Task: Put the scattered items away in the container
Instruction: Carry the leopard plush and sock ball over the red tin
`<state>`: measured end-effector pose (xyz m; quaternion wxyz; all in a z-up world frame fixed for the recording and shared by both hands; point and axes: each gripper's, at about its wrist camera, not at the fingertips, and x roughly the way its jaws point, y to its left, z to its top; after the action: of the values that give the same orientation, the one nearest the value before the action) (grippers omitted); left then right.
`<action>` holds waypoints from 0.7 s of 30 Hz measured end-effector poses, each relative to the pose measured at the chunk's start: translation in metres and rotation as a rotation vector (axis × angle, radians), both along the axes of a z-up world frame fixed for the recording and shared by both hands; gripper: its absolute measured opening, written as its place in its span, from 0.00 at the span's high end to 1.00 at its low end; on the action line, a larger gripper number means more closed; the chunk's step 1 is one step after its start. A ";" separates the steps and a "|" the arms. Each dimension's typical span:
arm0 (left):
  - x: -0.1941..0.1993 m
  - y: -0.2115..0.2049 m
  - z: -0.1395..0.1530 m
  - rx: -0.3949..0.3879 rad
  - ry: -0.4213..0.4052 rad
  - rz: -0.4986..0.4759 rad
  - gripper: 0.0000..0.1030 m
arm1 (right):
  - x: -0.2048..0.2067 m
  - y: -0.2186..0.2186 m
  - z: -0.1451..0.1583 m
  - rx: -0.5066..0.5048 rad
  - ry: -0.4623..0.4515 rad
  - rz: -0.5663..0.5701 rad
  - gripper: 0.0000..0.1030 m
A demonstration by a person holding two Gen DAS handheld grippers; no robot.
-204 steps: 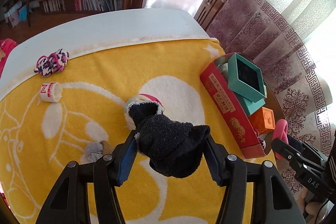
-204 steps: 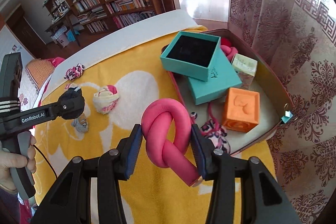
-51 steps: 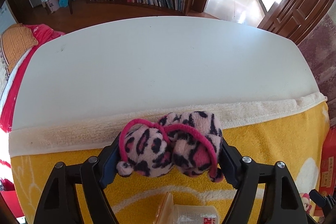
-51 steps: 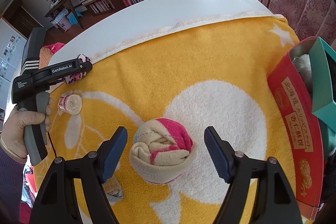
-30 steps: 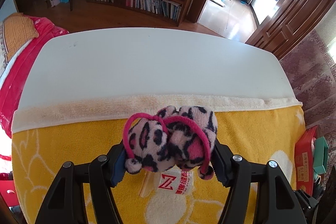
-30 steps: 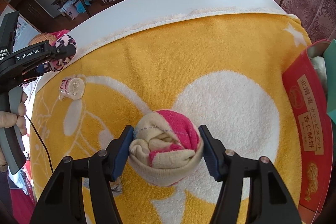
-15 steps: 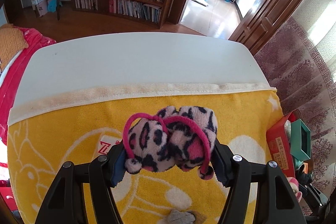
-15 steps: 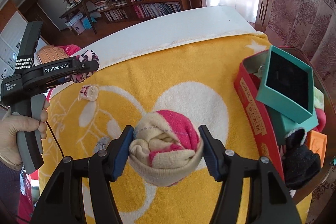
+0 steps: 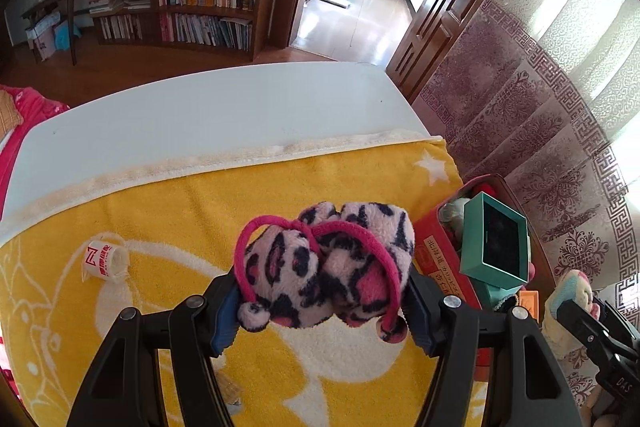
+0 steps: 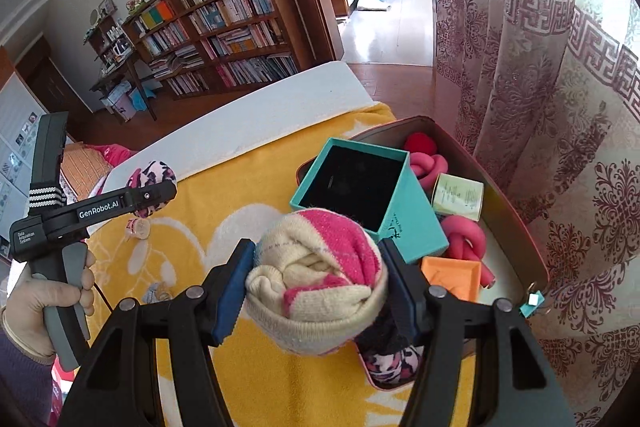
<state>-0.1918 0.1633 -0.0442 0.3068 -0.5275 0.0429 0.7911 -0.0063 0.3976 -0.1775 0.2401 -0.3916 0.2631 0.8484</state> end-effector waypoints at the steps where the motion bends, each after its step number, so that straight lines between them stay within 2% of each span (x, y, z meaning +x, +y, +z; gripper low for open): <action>1: 0.003 0.005 0.001 0.002 0.002 -0.004 0.33 | -0.001 0.006 0.002 0.009 0.005 0.000 0.36; 6: 0.019 0.017 0.008 0.008 0.004 -0.012 0.33 | -0.008 0.045 0.003 0.019 0.028 -0.029 0.36; 13: 0.040 0.032 0.004 0.011 -0.017 -0.018 0.33 | -0.023 0.104 -0.007 0.029 -0.003 -0.081 0.36; 21: 0.059 0.047 0.000 -0.004 -0.029 -0.043 0.33 | -0.058 0.125 -0.038 0.024 -0.068 -0.030 0.36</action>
<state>-0.1325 0.2103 -0.0446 0.3233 -0.5385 0.0513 0.7765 -0.0639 0.5226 -0.2150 0.2664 -0.4134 0.2504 0.8340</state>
